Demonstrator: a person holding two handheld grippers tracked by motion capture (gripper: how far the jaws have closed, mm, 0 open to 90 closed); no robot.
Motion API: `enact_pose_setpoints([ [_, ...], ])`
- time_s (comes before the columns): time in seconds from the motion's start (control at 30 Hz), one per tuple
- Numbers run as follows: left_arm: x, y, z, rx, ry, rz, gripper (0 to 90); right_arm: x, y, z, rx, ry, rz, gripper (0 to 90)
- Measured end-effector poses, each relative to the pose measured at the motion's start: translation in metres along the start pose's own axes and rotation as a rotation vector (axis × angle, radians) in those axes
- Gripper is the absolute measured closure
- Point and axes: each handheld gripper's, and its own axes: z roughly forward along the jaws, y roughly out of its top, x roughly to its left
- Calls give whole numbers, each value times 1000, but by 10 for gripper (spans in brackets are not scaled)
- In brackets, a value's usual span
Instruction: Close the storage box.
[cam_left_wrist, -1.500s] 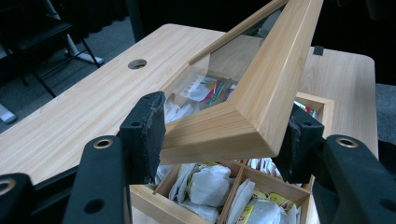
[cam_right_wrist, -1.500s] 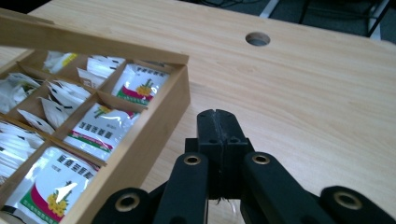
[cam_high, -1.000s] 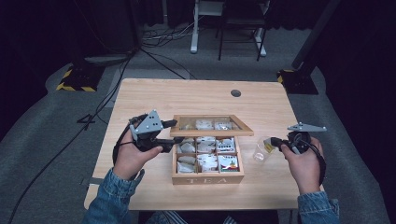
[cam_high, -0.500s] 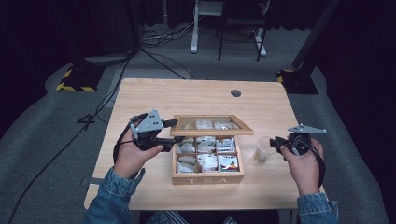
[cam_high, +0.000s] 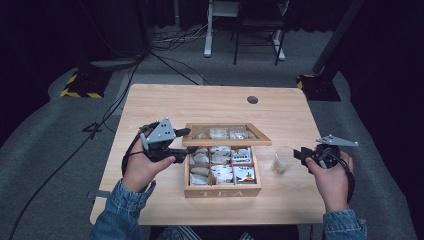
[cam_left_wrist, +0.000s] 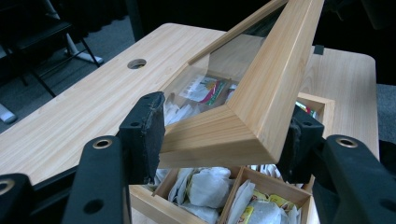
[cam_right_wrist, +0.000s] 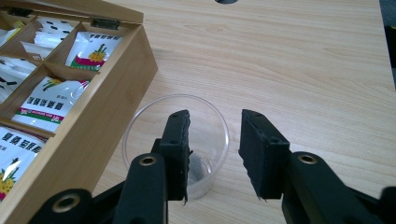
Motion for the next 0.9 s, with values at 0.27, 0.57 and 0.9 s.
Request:
enact_pose_setpoints([
  [0.27,-3,-2,0,8,2,-7,416,-11,-9,-4,-7,-10,41,638],
  [0.57,-11,-5,2,28,24,-3,395,-24,-25,0,-5,-1,81,639],
  [0.9,-23,-14,6,66,53,12,327,-39,-43,11,-13,0,106,560],
])
